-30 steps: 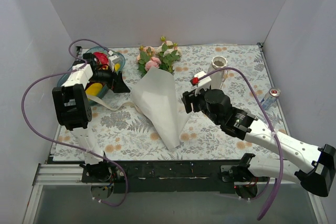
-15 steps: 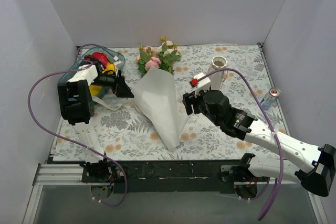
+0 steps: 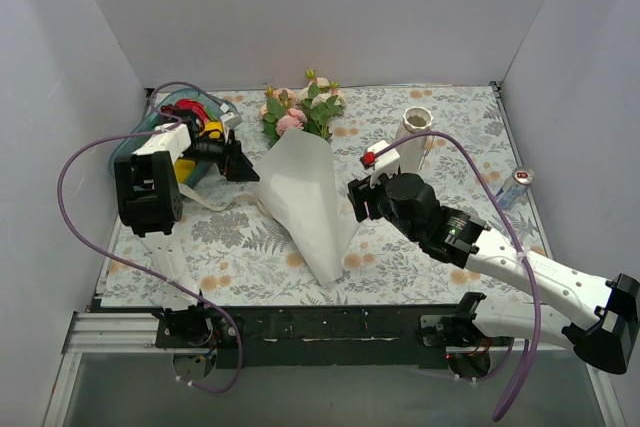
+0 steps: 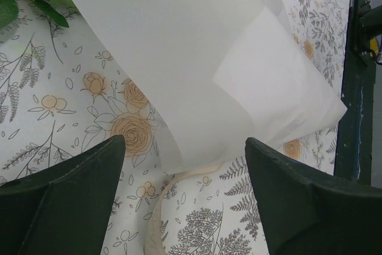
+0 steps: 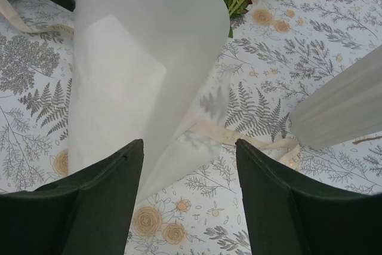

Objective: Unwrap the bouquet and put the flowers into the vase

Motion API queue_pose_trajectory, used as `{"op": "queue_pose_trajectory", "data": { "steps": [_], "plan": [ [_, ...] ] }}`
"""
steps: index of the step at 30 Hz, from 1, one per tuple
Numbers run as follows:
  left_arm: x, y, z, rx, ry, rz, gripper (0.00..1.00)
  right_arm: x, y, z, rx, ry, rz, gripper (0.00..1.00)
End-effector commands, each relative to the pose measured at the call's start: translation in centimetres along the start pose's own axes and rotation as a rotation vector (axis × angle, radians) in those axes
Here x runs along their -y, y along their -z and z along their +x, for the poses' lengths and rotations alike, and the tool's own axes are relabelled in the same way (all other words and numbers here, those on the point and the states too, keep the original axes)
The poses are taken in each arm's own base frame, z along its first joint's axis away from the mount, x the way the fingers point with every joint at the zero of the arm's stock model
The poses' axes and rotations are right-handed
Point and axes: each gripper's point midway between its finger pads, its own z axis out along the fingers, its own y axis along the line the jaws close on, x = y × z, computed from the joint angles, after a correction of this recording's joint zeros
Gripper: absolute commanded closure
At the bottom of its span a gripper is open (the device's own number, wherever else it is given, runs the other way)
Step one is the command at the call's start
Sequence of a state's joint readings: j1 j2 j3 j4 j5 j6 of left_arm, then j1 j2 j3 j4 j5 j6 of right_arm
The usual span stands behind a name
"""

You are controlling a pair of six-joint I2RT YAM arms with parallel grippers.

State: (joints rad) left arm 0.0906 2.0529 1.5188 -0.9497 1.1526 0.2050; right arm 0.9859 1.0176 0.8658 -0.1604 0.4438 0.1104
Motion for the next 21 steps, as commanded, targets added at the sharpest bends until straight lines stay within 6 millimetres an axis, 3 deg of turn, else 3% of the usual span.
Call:
{"op": "queue_pose_trajectory", "data": {
  "steps": [1,4,9,15,18,21],
  "plan": [
    [0.7,-0.7,0.0,0.005,-0.001,0.067,0.28,0.1,0.7,-1.9,0.055,-0.029,0.005,0.3],
    [0.8,-0.6,0.9,-0.036,0.039,0.08,0.35,0.1,0.5,-1.9,0.053,-0.028,0.009,0.3],
    [1.7,-0.1,0.8,-0.063,0.048,0.087,0.49,-0.1,0.4,-2.2,0.061,-0.034,0.005,0.3],
    [2.5,0.5,-1.5,-0.038,0.05,0.107,0.7,-0.2,0.3,-2.1,0.063,-0.04,0.004,0.3],
    [3.2,0.7,-2.5,-0.031,0.058,0.125,0.76,-0.1,0.4,-2.2,0.067,-0.045,0.008,0.3],
    [3.7,0.7,-3.1,-0.038,0.043,0.121,0.93,0.2,0.6,-2.2,0.068,-0.049,0.021,0.31]
  ]
}}
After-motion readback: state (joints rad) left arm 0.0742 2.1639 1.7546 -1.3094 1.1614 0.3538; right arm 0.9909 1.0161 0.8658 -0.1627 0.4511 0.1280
